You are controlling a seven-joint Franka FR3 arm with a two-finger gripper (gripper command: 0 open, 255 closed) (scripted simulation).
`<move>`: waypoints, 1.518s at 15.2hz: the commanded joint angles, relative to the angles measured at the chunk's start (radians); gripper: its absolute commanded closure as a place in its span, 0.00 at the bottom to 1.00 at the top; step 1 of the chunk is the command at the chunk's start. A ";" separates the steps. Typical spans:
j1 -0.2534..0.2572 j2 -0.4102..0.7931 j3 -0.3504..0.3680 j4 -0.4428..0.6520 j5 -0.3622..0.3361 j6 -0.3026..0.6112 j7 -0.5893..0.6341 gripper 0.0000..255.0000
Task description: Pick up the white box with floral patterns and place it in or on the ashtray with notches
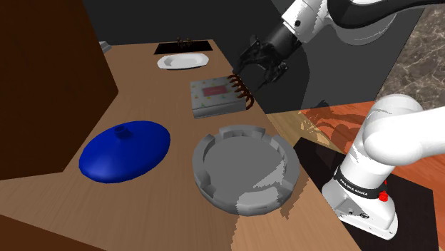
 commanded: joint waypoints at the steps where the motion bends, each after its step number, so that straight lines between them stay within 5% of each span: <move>1: 0.009 0.019 0.016 -0.014 0.020 0.039 -0.003 0.00; 11: 0.020 0.057 0.033 -0.022 0.043 0.087 -0.014 0.00; 12: 0.020 0.057 0.033 -0.022 0.043 0.087 -0.014 1.00; 23: 0.010 0.054 0.028 0.003 0.029 0.061 -0.004 1.00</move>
